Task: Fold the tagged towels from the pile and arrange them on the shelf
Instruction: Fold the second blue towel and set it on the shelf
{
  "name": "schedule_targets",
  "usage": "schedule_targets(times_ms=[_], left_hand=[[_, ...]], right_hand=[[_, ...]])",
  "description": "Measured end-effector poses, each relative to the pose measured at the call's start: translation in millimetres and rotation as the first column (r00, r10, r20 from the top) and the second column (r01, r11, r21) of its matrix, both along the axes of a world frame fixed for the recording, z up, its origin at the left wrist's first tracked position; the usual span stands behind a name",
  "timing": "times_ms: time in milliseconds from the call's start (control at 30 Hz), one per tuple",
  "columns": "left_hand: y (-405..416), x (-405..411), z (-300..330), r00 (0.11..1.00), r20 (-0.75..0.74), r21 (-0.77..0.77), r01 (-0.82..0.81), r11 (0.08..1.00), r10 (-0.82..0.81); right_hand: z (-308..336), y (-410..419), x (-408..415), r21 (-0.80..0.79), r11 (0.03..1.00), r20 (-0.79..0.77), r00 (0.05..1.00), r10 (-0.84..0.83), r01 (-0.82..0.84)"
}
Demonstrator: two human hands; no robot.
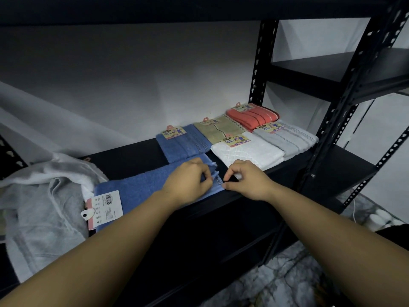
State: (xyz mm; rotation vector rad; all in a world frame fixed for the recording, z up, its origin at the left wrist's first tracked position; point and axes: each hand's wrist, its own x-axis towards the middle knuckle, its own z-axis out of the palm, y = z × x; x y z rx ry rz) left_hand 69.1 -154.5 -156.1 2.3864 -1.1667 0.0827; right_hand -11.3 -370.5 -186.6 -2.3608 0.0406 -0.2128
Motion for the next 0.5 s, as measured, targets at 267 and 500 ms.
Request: schedule_targets(times_ms=[267, 500], left_hand=[[-6.7, -13.0, -11.9, 0.999, -0.052, -0.029, -0.011, 1.0, 0.009], [-7.1, -14.6, -19.3, 0.994, -0.108, -0.101, -0.026, 0.995, 0.015]], right_hand=[[1.7, 0.1, 0.3, -0.006, 1.0, 0.019, 1.0, 0.006, -0.006], [6.9, -0.5, -1.9, 0.012, 1.0, -0.004, 1.0, 0.021, -0.021]])
